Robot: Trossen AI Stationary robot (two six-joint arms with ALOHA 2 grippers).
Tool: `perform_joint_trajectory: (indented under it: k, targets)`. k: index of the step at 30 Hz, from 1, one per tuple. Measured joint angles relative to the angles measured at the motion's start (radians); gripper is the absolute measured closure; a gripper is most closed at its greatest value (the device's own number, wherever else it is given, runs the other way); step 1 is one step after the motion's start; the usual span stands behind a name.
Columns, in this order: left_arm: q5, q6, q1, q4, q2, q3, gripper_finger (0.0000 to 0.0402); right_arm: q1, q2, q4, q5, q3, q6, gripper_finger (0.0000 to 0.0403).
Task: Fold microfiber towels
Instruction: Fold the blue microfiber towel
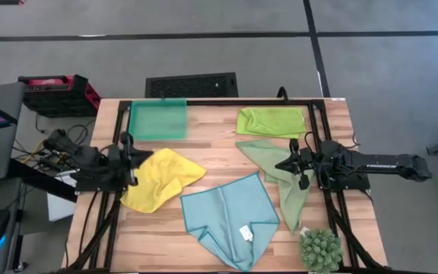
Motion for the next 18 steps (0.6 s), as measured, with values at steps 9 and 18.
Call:
perform_joint_trajectory:
  k: [9, 18]
  targets:
    - [-0.144, -0.046, 0.0, -0.299, 0.207, 0.287, 0.0401, 0.0, 0.0, -0.004, 0.0, 0.0, 0.0, 0.0365]
    - [-0.122, -0.609, 0.001, -0.835, 0.573, 0.656, 0.0401, 0.0, 0.0, -0.014, 0.0, 0.0, 0.0, 0.0365]
